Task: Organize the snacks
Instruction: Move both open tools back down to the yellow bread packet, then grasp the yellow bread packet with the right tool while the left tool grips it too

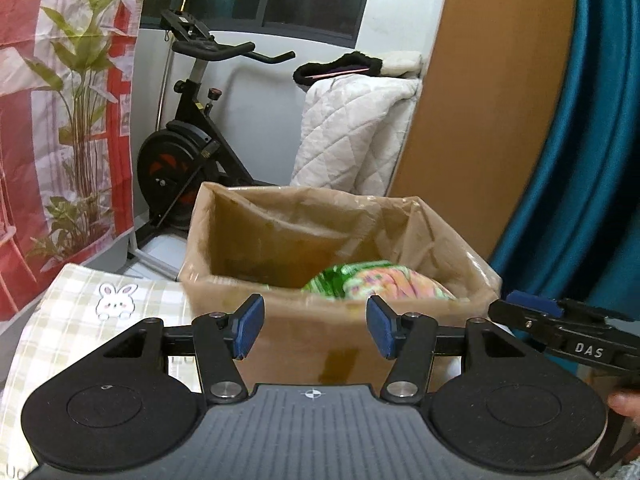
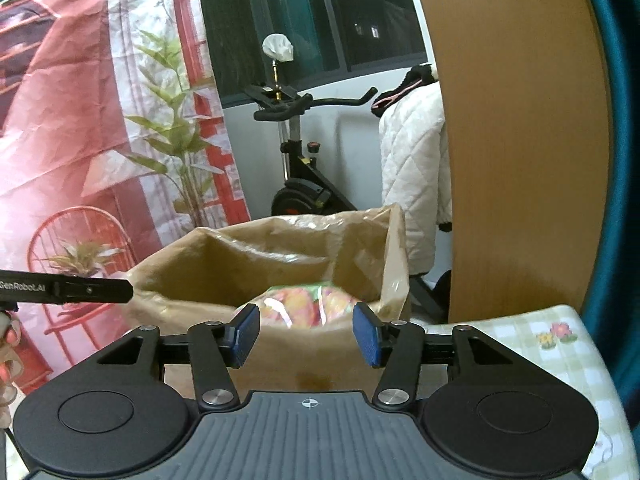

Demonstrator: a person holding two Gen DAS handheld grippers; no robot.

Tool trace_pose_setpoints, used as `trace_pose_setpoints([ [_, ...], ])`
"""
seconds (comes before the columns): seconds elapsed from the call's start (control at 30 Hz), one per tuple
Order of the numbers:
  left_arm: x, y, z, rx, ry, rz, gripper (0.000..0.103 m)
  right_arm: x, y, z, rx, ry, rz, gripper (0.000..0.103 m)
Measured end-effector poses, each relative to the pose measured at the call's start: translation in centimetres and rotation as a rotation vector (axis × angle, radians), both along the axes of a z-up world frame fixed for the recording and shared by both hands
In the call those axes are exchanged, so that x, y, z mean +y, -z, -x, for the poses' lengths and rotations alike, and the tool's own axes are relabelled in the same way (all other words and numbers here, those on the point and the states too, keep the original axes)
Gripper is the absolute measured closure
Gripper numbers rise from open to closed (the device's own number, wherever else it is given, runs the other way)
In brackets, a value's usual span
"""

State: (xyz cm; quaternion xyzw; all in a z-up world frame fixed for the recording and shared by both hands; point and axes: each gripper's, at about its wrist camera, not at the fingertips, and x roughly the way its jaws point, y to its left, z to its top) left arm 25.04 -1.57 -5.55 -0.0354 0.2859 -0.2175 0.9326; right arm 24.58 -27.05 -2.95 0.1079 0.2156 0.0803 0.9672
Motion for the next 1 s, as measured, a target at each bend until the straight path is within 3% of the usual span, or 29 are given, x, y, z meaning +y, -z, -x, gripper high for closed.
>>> trace_pose_setpoints([
  [0.13, 0.9, 1.2, 2.4, 0.026, 0.019, 0.012, 0.044, 0.8, 1.5, 2.7, 0.03, -0.025, -0.015, 0.055],
  [0.57, 0.1, 11.4, 6.1, 0.278, 0.083, 0.052, 0.044, 5.6, 11.2, 7.8, 0.296, -0.139, 0.028, 0.055],
  [0.73, 0.0, 13.7, 6.8, 0.329, 0.098, 0.085, 0.044, 7.1, 12.3, 9.0, 0.333, -0.174, 0.055, 0.055],
  [1.0, -0.7, 14.9, 6.8, 0.351, 0.098, 0.097, 0.044, 6.6, 12.7, 8.6, 0.36, -0.176, 0.041, 0.051],
])
